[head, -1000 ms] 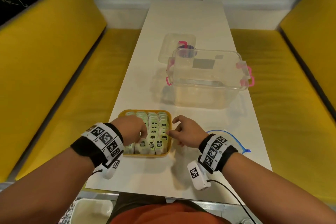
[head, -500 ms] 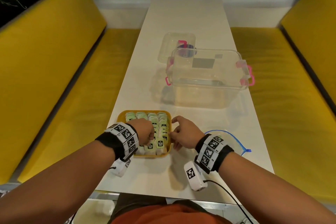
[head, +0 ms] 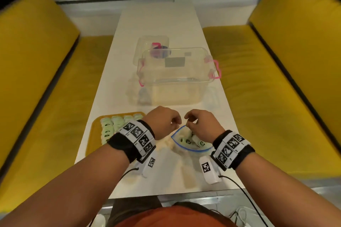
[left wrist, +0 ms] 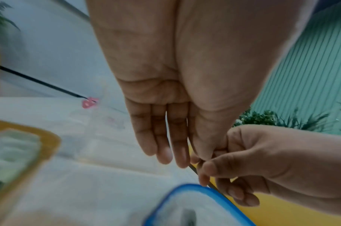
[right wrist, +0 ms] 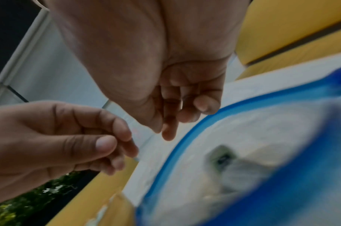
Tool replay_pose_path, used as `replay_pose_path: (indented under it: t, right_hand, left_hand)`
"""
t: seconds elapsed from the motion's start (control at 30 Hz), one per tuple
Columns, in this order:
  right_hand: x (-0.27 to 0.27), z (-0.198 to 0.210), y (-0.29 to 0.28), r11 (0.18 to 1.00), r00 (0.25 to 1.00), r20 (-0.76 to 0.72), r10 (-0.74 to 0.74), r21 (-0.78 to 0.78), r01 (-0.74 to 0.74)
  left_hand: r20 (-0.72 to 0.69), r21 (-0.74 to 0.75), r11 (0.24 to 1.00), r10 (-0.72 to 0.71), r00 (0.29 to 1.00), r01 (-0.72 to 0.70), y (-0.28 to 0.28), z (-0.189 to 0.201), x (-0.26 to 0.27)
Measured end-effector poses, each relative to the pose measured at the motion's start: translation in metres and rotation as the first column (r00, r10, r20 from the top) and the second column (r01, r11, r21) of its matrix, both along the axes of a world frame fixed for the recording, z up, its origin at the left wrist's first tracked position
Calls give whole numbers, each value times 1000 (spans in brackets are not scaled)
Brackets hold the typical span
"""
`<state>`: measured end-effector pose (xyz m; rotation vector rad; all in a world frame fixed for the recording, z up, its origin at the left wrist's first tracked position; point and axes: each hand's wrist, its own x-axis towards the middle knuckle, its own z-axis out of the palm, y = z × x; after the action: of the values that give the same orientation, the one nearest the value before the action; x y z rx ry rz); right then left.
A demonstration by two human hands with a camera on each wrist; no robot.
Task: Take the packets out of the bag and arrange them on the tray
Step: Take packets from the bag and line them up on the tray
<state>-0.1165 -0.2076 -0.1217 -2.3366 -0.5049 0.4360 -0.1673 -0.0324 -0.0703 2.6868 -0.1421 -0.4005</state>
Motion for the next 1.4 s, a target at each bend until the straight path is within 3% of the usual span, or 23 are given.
replay_pose_path:
  t: [0.17, 0.3, 0.57, 0.73, 0.9, 1.03, 1.2, 1.3, 1.4]
  right_hand:
    - [-12, -11, -47, 990, 1000, 25, 16, -141, -13]
    - [-21, -26, -67, 947, 994, -81, 74, -306, -95]
    - [-28, -42, -70, 959, 993, -81, 82, -265, -101]
    - [-26, -44, -75, 971, 995, -59, 86, -218, -97]
    - [-20, -37, -81, 993, 987, -127, 98, -47, -105]
    - [-12, -35, -81, 996, 996, -89, -4, 92, 12]
    - [-5, -30, -84, 988, 994, -32, -109, 105, 112]
    - [-4, -29, -88, 972, 981, -14, -194, 133, 194]
    - [-3, -32, -91, 958, 971, -43, -237, 156, 241]
  left_hand:
    - [-79, 21, 997, -73, 994, 75, -54, -33, 9]
    - [-146, 173, 984, -26, 989, 52, -71, -66, 11]
    - [-103, 118, 985, 139, 985, -126, -79, -87, 13]
    - [-20, 0, 978, 207, 978, -207, -74, -80, 12]
    - [-9, -295, 921, 264, 965, -255, -58, -65, 13]
    - [-2, -401, 878, 285, 958, -262, -62, -65, 13]
    - [-15, -229, 935, 274, 962, -270, -71, -71, 14]
    - [-27, 76, 977, 201, 979, -198, -74, -73, 19]
    - [-86, 288, 952, 130, 988, -100, -78, -77, 23]
